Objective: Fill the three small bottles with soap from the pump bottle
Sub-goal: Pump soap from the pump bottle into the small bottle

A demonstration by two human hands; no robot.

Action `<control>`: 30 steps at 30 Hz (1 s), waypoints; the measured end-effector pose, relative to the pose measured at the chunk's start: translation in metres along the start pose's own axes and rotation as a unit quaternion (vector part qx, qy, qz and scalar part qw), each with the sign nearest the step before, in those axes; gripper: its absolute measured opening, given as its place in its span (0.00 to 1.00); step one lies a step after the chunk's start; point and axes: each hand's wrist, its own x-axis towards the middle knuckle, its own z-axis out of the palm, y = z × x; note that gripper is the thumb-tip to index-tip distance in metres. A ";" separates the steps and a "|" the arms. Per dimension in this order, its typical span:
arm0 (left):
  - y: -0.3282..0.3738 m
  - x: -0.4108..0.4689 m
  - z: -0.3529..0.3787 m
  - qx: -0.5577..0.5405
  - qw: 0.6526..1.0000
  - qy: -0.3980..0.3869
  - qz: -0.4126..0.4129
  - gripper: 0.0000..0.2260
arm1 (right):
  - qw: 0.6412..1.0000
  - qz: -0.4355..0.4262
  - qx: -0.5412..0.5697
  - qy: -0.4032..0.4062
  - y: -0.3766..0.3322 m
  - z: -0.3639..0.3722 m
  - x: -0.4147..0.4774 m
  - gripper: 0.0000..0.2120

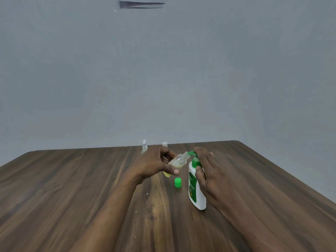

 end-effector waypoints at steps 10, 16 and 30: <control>-0.001 0.000 0.001 0.002 1.000 0.002 0.000 0.17 | 1.000 -0.012 -0.016 -0.002 0.001 0.002 0.000 0.23; -0.001 -0.001 0.000 0.003 1.000 0.003 0.005 0.17 | 1.000 -0.006 -0.011 -0.004 0.002 0.001 -0.001 0.25; 0.000 -0.001 0.002 0.003 1.000 0.005 -0.004 0.17 | 0.998 -0.023 -0.050 -0.005 -0.003 -0.001 0.000 0.26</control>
